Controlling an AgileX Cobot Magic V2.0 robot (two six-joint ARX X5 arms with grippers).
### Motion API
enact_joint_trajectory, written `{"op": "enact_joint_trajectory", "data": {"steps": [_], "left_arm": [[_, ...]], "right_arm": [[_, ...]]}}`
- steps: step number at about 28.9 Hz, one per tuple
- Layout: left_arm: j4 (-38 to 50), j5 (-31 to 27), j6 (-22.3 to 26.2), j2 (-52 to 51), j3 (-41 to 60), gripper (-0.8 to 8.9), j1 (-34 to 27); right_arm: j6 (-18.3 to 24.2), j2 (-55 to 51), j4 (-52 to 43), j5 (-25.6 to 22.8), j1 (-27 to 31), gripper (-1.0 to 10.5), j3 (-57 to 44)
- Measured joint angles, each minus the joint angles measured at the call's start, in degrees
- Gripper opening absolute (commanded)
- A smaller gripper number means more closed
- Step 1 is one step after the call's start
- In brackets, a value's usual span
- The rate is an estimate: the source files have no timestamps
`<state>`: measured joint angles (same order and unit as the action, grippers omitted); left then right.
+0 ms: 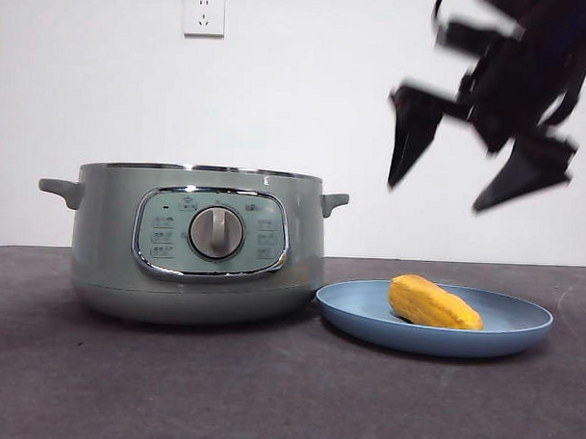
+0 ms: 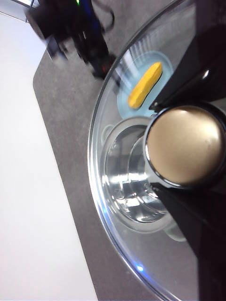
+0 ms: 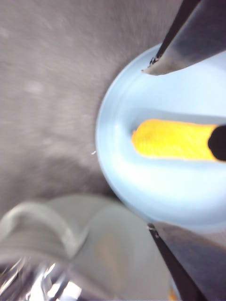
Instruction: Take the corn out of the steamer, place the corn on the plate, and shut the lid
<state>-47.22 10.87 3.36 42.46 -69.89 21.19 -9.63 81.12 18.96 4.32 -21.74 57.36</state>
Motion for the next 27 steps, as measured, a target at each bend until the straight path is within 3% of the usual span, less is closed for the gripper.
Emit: {"op": "enact_joint_trajectory", "data": {"steps": [5,12,27], "left_arm": [[12.13,0.57,0.61,12.98,0.9,-0.09,0.0],[23.98,2.43,0.7,26.8,0.9,-0.08,0.11],[38.99,2.29,0.72,43.63,0.94,-0.09,0.11]], "right_arm": [[0.0,-17.33,7.32,0.0,0.0,6.6,0.0],[0.0,-30.23,13.25,0.0,0.0,6.6,0.0],[-0.02,-39.54,17.94,0.0,0.0,6.6,0.0]]}}
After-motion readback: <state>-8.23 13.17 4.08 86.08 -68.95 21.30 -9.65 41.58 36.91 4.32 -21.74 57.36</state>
